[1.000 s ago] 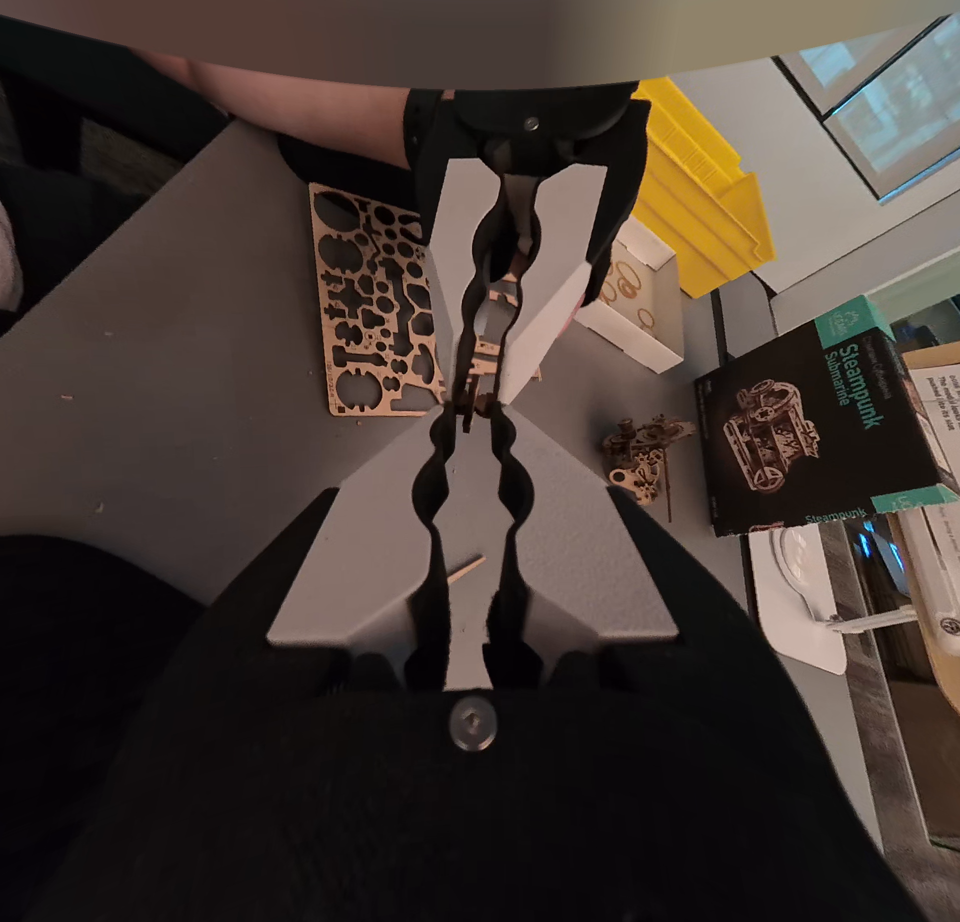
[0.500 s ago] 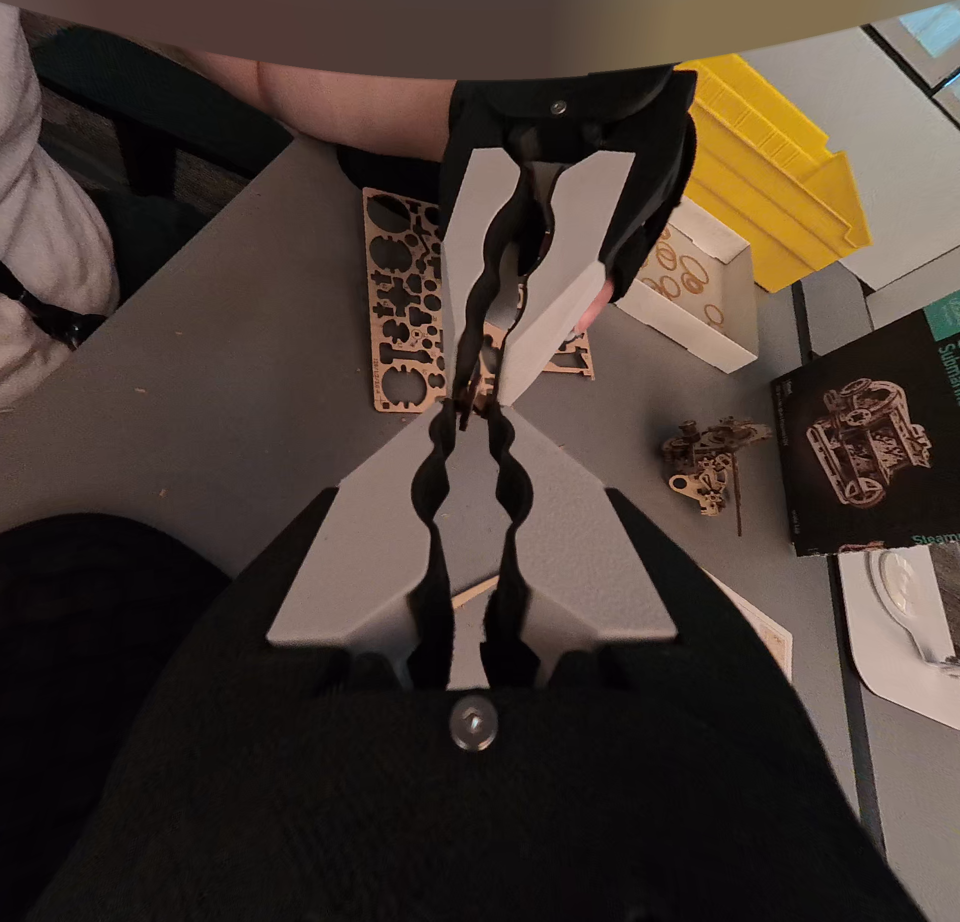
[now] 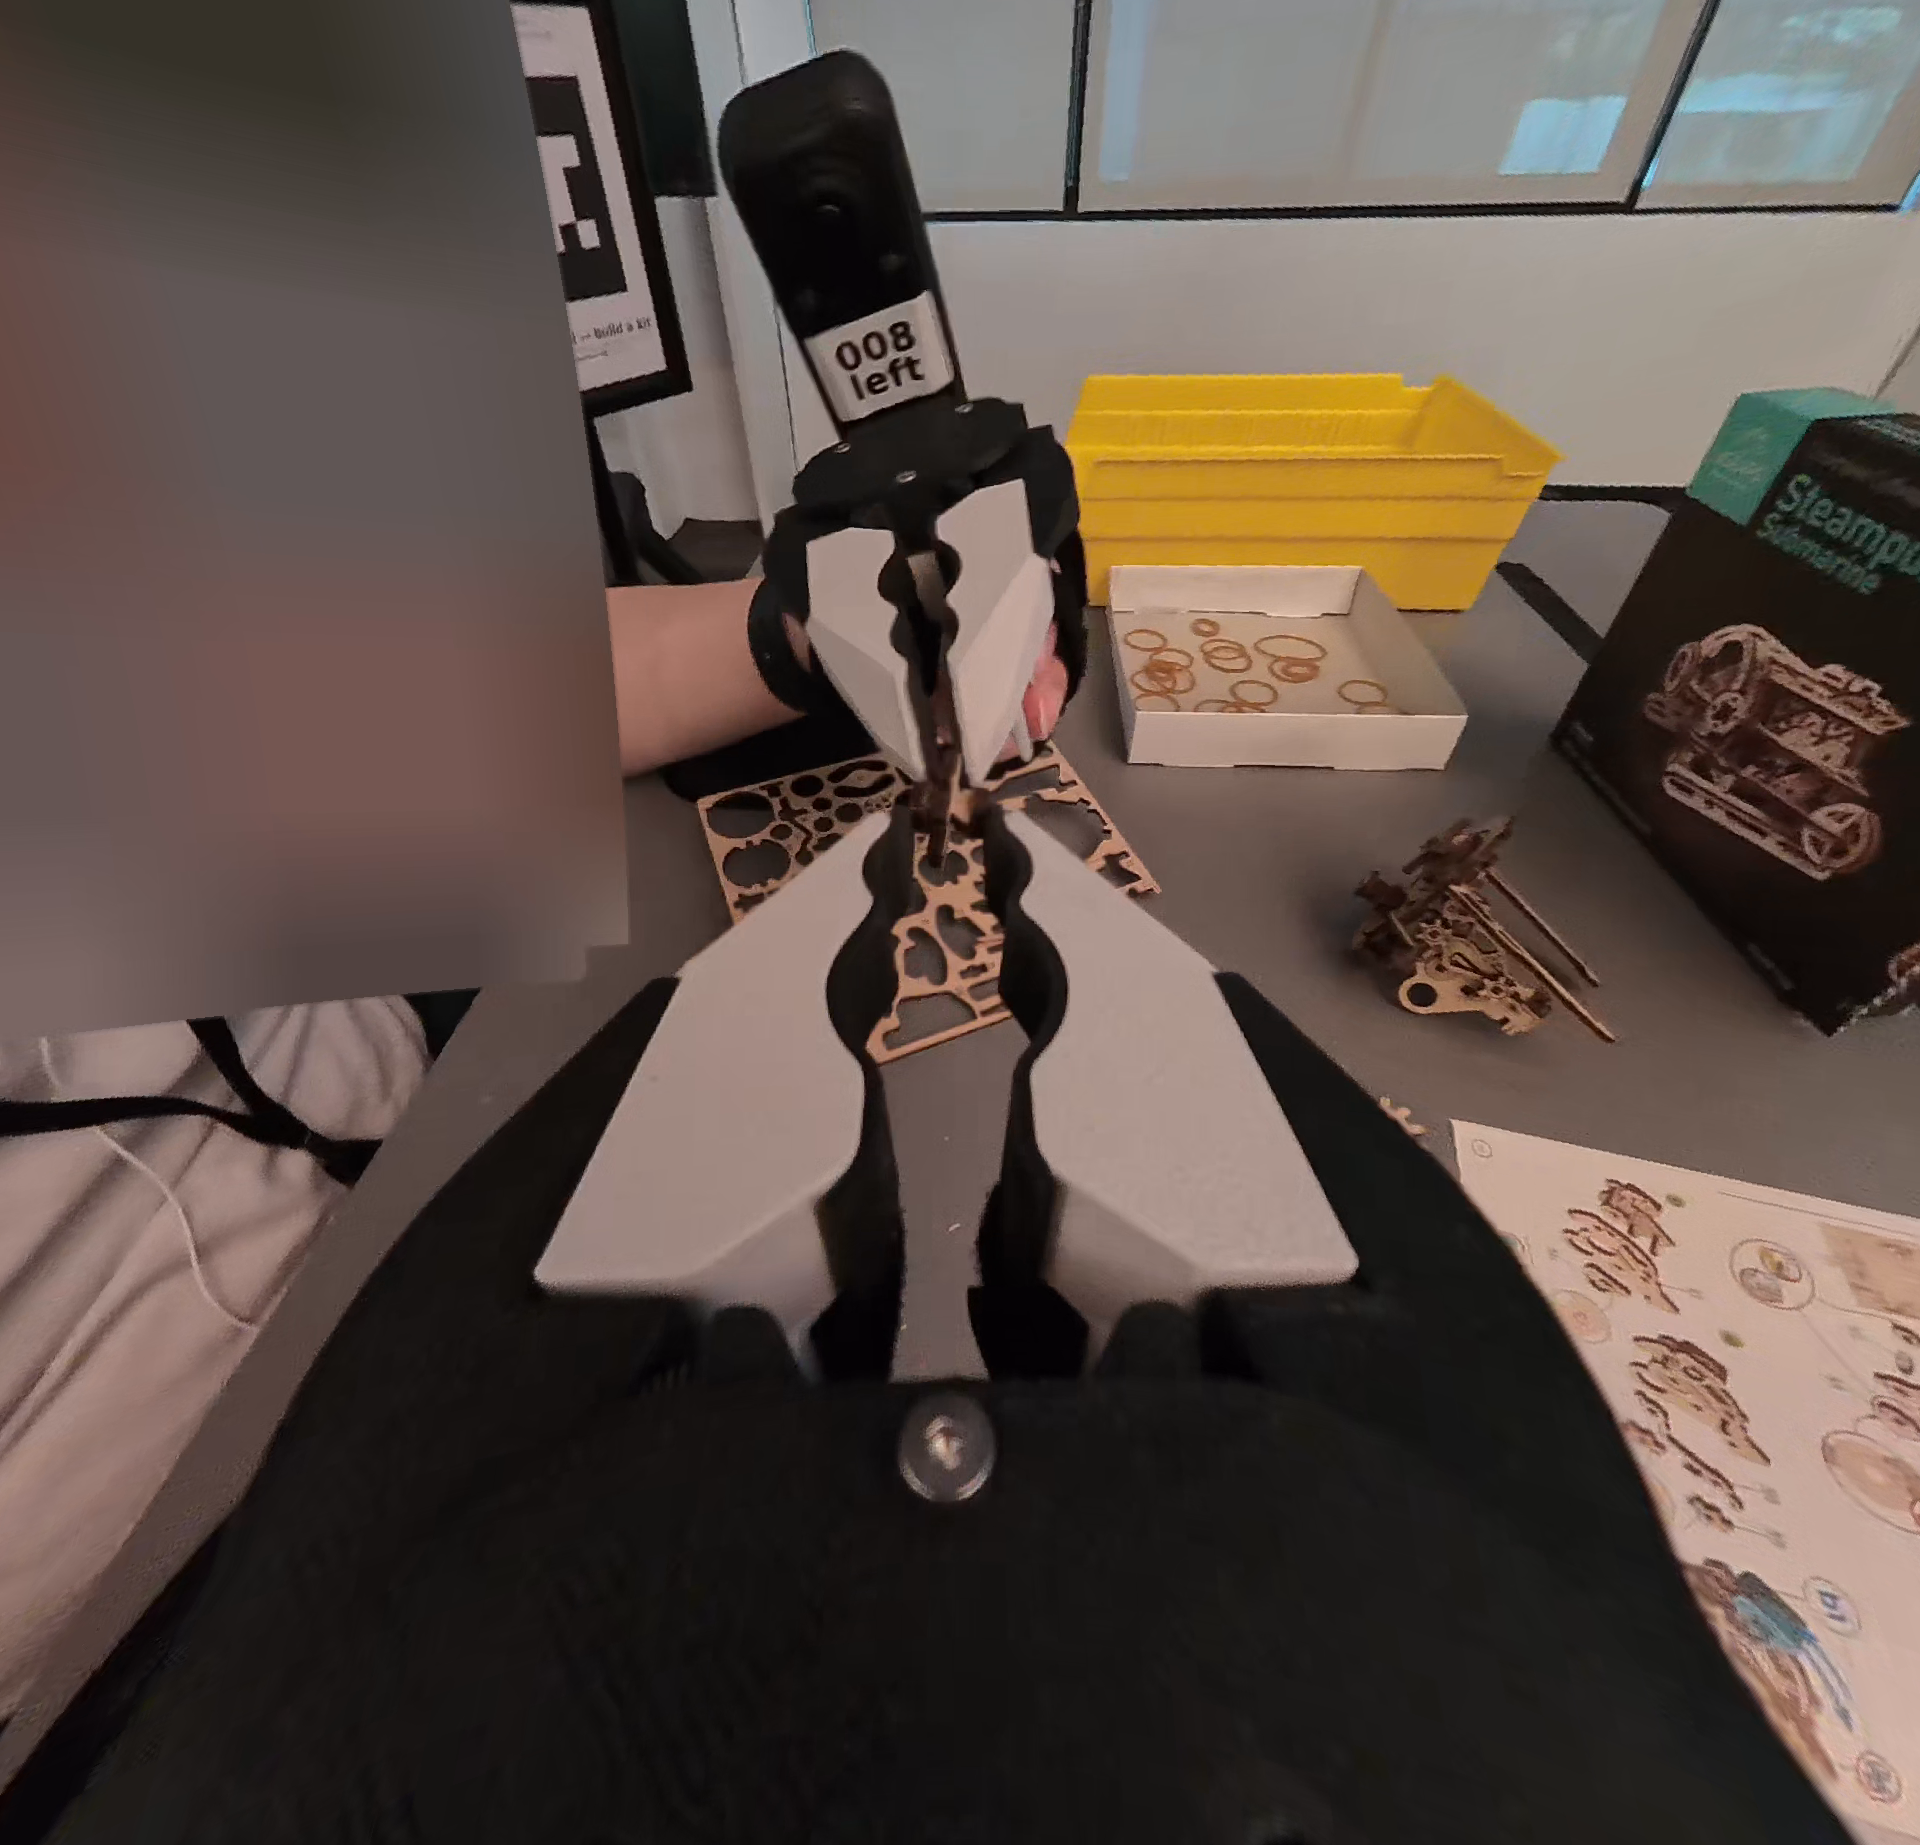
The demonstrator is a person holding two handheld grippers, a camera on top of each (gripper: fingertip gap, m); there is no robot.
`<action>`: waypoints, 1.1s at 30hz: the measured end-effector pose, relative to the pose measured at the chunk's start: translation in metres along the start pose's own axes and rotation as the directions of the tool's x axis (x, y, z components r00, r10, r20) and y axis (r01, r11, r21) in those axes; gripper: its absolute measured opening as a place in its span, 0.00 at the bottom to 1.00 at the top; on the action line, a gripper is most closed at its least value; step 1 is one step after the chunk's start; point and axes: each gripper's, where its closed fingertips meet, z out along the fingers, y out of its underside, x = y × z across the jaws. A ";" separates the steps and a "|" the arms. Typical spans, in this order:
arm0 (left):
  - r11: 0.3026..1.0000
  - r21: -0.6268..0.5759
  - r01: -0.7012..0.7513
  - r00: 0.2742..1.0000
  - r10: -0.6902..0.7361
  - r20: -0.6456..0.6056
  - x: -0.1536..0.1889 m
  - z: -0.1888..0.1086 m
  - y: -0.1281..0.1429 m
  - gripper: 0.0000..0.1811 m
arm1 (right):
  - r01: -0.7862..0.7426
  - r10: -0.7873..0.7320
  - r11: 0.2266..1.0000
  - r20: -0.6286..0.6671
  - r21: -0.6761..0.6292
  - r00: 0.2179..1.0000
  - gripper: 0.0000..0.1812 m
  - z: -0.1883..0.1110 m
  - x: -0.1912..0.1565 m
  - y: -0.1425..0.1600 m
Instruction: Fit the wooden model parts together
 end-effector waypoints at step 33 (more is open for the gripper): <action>0.970 0.005 0.243 0.968 -0.242 -0.072 -0.001 0.008 0.008 0.00 | -0.127 0.124 0.989 0.048 0.078 0.991 0.07 0.006 0.005 0.000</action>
